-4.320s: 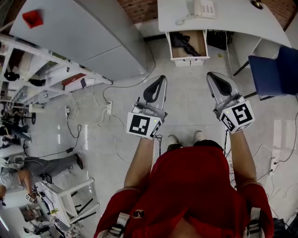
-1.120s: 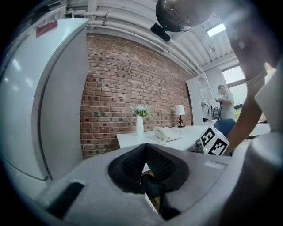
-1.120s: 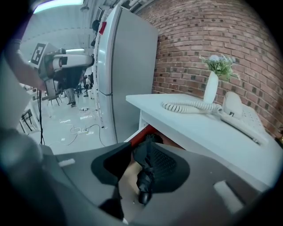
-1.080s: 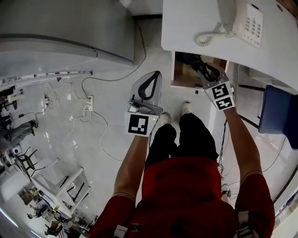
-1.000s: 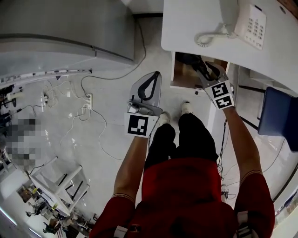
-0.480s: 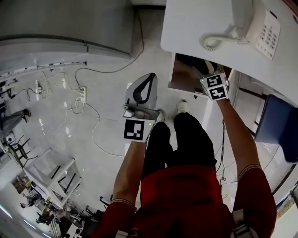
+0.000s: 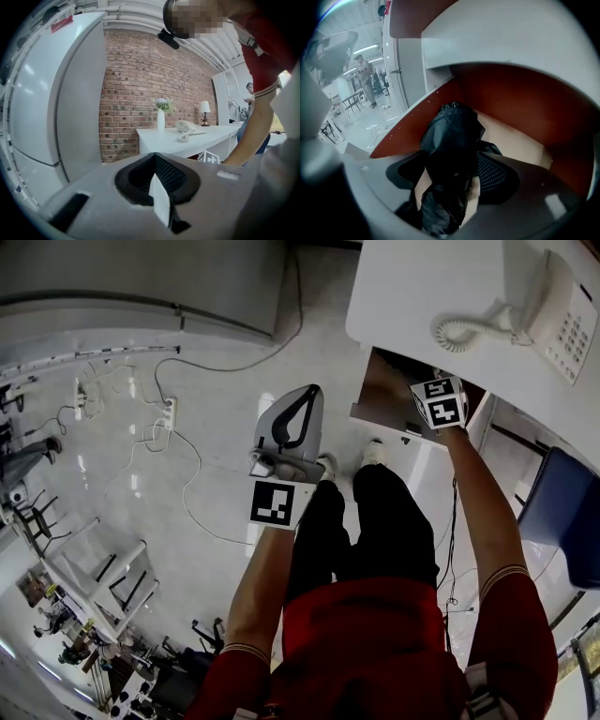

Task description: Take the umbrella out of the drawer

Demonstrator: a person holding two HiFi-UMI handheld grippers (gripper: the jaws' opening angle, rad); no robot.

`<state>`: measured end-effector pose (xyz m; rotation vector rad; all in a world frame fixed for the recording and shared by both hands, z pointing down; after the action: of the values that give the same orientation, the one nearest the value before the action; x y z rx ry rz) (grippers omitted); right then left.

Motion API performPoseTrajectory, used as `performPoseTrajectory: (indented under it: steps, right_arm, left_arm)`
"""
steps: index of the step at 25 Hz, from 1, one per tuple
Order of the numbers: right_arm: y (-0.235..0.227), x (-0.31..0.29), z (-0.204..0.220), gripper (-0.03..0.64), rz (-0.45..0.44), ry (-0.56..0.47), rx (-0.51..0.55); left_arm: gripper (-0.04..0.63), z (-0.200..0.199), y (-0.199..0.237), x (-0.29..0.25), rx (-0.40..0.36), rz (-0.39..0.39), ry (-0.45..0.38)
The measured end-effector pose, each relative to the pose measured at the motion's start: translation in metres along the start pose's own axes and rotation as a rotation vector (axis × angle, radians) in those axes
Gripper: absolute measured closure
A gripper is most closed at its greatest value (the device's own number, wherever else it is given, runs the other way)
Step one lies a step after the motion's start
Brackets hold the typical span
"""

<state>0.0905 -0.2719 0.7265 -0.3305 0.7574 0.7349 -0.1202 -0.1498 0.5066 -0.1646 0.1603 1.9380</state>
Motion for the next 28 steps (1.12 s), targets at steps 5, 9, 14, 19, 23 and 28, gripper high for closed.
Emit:
performPoseTrajectory:
  steps: [5, 9, 14, 19, 23, 28]
  right_arm:
    - [-0.004, -0.015, 0.005, 0.261, 0.010, 0.050, -0.030]
    - [-0.003, -0.025, 0.008, 0.252, 0.007, 0.072, -0.046]
    - [-0.001, -0.032, 0.012, 0.252, 0.030, 0.082, -0.024]
    - [0.001, -0.038, 0.013, 0.276, 0.079, 0.098, 0.032]
    - [0.001, -0.038, 0.011, 0.313, 0.087, 0.097, 0.048]
    - [0.002, -0.034, 0.008, 0.339, 0.084, 0.123, 0.050]
  left_arm:
    - [0.589, 0.005, 0.005, 0.003, 0.006, -0.009, 0.019]
    - [0.589, 0.008, 0.010, 0.003, 0.011, -0.016, 0.024]
    - [0.589, 0.009, 0.013, 0.002, 0.019, -0.015, 0.024]
    - [0.589, 0.013, 0.021, 0.001, 0.024, -0.018, 0.033]
    - [0.589, 0.015, 0.025, 0.002, 0.025, -0.020, 0.040]
    - [0.589, 0.015, 0.024, 0.005, 0.020, -0.010, 0.038]
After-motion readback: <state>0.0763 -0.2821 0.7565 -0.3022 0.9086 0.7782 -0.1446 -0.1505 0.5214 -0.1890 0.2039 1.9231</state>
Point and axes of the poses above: the fingertips, and each gripper's own axes: x backward along the fingers, y to its left, z out of its underside, the point moved 6 cm from there along x, backward along the fingers, and after that the axes turned 2 degrees about -y, right-handed, at the moved point
